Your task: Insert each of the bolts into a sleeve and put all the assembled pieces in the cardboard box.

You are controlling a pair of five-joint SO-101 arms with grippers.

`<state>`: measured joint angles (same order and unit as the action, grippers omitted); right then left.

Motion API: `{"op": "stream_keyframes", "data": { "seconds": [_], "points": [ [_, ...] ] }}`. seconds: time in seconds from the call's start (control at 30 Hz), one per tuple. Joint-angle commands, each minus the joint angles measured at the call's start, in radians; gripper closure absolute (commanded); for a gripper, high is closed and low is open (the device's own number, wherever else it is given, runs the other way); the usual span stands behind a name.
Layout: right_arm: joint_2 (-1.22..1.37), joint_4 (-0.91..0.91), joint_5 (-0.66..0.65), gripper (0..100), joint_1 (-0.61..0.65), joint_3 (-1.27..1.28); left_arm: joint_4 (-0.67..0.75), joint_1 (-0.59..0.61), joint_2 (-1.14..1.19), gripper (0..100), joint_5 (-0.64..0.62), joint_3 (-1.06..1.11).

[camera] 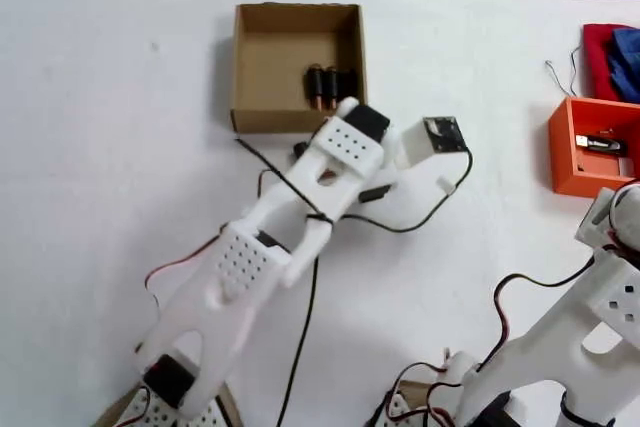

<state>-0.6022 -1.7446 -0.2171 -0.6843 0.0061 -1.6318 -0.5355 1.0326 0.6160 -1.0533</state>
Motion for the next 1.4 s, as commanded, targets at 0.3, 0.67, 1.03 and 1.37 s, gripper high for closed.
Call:
{"op": "stream_keyframes", "data": {
  "seconds": [0.3, 0.67, 1.03, 1.37],
  "points": [
    [-0.035, -0.013, -0.002, 97.6, 0.002, -0.003, -0.158, -0.044, -0.287, 97, -0.176, 0.079],
    [-0.035, -0.015, 0.0, 97.6, 0.002, -0.002, 0.011, 0.149, -1.017, 97, -0.158, 0.912],
    [-0.033, -0.015, 0.0, 97.6, 0.004, -0.002, 0.44, 0.503, -1.24, 98, -0.267, 1.681],
    [-0.047, -0.002, 0.064, 97.5, 0.197, -0.005, 0.528, 0.654, -0.971, 98, -0.304, 1.544]
  ]
}}
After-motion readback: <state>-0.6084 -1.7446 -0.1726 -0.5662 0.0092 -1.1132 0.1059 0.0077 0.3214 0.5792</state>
